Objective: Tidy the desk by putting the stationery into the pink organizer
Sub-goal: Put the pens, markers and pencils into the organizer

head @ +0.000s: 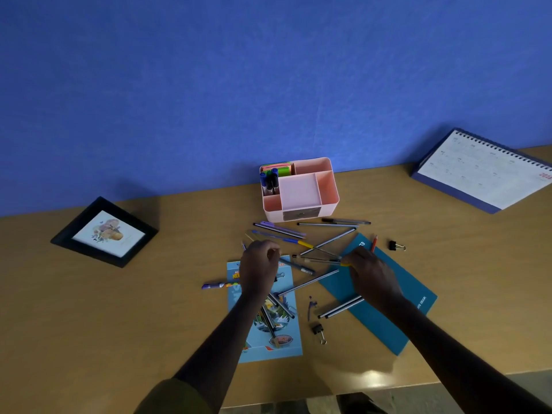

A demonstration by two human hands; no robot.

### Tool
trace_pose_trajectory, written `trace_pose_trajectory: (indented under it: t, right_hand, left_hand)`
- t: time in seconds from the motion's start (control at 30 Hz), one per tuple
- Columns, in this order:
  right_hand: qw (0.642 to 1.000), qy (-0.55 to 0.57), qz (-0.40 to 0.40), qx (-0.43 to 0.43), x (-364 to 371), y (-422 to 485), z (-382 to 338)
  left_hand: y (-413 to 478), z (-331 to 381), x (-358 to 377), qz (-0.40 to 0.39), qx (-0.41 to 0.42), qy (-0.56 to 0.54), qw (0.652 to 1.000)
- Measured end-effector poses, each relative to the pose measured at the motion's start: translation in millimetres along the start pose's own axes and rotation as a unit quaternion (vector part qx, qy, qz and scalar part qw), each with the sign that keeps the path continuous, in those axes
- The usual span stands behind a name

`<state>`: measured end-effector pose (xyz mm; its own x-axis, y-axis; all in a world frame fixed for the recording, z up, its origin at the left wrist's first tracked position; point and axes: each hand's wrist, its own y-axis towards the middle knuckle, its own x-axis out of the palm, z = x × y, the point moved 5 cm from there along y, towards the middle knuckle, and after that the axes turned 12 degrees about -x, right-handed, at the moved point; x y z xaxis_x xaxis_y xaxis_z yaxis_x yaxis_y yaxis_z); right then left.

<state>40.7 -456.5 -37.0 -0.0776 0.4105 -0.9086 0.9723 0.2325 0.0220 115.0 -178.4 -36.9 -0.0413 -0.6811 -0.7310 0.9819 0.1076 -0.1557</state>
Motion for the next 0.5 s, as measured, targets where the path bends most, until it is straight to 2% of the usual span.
trace_pose_trajectory:
  t: [0.13, 0.3, 0.5]
  right_hand:
    - [0.997, 0.045, 0.048, -0.037, -28, 8, -13]
    - [0.986, 0.123, 0.097, -0.06, -58, 30, -28]
    - [0.968, 0.168, 0.163, -0.094, -99, 70, -54]
  left_hand:
    - [-15, 5, 18, -0.05, 0.017, 0.03, 0.998]
    - [-33, 19, 36, -0.118, 0.09, 0.104, 0.983]
    - [-36, 25, 46, -0.136, 0.145, 0.142, 0.97]
